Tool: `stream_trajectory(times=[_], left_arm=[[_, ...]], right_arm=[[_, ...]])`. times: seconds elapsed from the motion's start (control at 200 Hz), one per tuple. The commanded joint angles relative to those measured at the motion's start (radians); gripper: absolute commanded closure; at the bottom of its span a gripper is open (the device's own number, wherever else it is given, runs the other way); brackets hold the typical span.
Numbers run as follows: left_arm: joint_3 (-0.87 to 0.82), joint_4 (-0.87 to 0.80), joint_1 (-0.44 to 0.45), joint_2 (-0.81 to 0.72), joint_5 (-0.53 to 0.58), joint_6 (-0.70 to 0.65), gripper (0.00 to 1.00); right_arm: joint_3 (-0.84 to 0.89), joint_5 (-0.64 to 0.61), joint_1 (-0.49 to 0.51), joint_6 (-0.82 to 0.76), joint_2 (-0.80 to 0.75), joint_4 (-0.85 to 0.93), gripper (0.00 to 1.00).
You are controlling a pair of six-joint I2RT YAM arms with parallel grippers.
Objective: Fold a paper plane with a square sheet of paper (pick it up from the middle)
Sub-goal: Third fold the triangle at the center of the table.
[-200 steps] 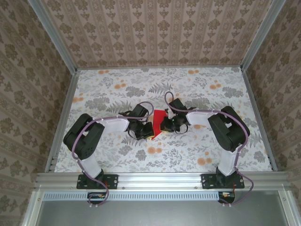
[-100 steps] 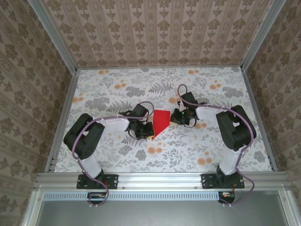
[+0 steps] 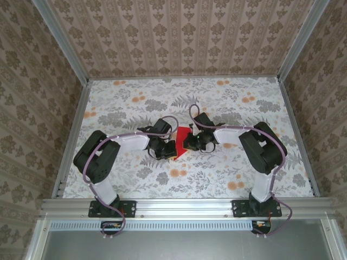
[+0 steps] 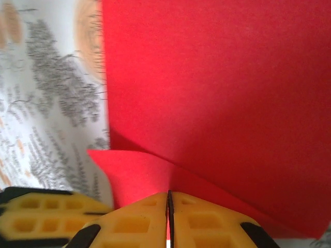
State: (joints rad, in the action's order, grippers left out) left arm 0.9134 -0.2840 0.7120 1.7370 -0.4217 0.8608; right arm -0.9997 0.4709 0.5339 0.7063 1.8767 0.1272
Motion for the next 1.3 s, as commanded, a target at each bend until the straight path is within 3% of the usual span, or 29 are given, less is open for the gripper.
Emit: stream_trajectory(times=[0.0,0.245,0.765,1.295], left_arm=[[0.02,0.026,-0.002,-0.019,-0.012,-0.037,1.0],[0.008,0.192,-0.003,-0.01,-0.094,-0.057,1.0],[-0.036,0.131,-0.015,0.066,-0.046,-0.108,1.0],[-0.127,0.047,-0.008,0.027,-0.107,-0.157,1.0]], right_arm=[[-0.023,0.006,-0.005,0.004,0.034,0.022,0.89],[-0.029,-0.006,-0.006,-0.001,0.068,0.053,0.89],[-0.045,-0.036,-0.019,-0.044,0.096,0.134,0.89],[-0.078,-0.089,-0.03,-0.062,0.143,0.224,0.88]])
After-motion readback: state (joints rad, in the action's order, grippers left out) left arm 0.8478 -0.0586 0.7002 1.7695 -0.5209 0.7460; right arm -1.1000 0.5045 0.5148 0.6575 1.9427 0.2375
